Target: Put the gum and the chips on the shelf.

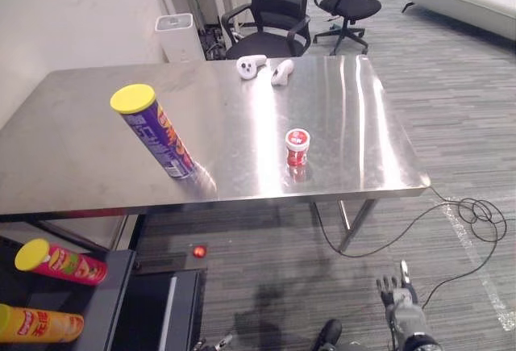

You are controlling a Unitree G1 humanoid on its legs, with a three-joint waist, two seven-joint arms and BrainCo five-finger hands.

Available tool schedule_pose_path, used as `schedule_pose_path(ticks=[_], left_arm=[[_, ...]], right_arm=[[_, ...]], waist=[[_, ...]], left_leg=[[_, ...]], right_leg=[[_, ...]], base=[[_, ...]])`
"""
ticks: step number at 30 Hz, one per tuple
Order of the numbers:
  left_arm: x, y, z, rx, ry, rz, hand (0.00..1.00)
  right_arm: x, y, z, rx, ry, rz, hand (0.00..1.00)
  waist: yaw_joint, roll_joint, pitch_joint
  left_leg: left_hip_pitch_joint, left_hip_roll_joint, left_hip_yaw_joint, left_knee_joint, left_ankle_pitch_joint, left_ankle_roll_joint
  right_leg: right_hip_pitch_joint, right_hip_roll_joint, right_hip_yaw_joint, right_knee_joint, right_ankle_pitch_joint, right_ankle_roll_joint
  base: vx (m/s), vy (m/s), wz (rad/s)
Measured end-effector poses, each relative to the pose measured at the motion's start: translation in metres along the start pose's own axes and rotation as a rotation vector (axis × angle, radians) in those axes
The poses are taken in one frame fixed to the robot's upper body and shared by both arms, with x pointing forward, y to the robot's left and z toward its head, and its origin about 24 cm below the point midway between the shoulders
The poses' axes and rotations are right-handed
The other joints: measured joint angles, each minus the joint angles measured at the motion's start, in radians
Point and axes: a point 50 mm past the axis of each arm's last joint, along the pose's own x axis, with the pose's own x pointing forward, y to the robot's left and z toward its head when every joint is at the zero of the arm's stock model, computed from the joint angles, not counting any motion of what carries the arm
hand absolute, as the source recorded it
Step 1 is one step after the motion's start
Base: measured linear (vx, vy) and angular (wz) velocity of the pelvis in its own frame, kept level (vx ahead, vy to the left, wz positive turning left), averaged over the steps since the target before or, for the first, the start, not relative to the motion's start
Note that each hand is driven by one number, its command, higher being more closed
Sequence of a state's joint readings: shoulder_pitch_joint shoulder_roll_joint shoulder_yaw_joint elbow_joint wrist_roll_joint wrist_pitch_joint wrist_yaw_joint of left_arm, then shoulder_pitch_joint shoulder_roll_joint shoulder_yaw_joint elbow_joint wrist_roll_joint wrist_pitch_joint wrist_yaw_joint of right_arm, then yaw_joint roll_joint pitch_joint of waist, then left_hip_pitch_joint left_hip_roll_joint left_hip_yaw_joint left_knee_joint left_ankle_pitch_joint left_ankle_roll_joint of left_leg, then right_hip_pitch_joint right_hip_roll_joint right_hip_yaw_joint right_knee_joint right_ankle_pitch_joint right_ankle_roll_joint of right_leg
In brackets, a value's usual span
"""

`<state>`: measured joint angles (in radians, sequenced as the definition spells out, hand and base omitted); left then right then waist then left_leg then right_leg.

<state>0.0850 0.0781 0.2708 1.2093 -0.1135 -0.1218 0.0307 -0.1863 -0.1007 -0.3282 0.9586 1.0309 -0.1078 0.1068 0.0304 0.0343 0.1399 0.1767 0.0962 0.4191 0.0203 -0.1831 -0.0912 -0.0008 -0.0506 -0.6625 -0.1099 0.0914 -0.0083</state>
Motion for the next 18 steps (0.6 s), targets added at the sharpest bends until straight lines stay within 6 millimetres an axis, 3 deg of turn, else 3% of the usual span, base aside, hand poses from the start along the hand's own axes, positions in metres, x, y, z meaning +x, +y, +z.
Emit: schedule_pose_path(ticks=[3,6,13,18], left_arm=[[0.000,-0.001,0.002,0.002,-0.010,-0.004,0.00],[0.000,-0.001,0.006,0.010,-0.027,-0.008,0.00],[0.000,-0.003,0.011,0.048,-0.054,-0.013,0.00],[0.000,-0.002,0.010,0.059,-0.061,-0.005,0.00]], right_arm=[[-0.002,0.047,0.031,-0.253,-0.144,0.200,0.00],[-0.012,0.064,0.054,-0.482,-0.285,0.258,0.00],[-0.027,0.054,0.065,-0.862,-0.398,0.155,0.00],[-0.035,0.037,0.064,-0.917,-0.381,0.119,0.00]], waist=[[0.000,-0.001,-0.001],[0.000,-0.009,-0.004],[-0.002,-0.011,-0.005],[-0.003,-0.018,-0.009]], left_leg=[[0.000,-0.001,0.001,0.002,0.000,0.000],[0.001,-0.004,0.002,0.014,0.000,0.000],[0.001,-0.018,-0.002,0.056,0.000,0.000],[0.003,-0.033,-0.021,0.080,0.000,0.000]], right_leg=[[0.001,-0.002,0.002,0.003,0.000,0.000],[0.007,-0.007,0.005,0.003,0.001,0.000],[0.028,-0.034,0.016,0.003,0.010,0.015],[0.041,-0.054,0.035,0.003,0.018,0.026]], base=[[0.04,0.083,-0.01],[0.04,0.081,-0.01],[0.04,0.108,0.03],[0.03,0.143,0.02]])
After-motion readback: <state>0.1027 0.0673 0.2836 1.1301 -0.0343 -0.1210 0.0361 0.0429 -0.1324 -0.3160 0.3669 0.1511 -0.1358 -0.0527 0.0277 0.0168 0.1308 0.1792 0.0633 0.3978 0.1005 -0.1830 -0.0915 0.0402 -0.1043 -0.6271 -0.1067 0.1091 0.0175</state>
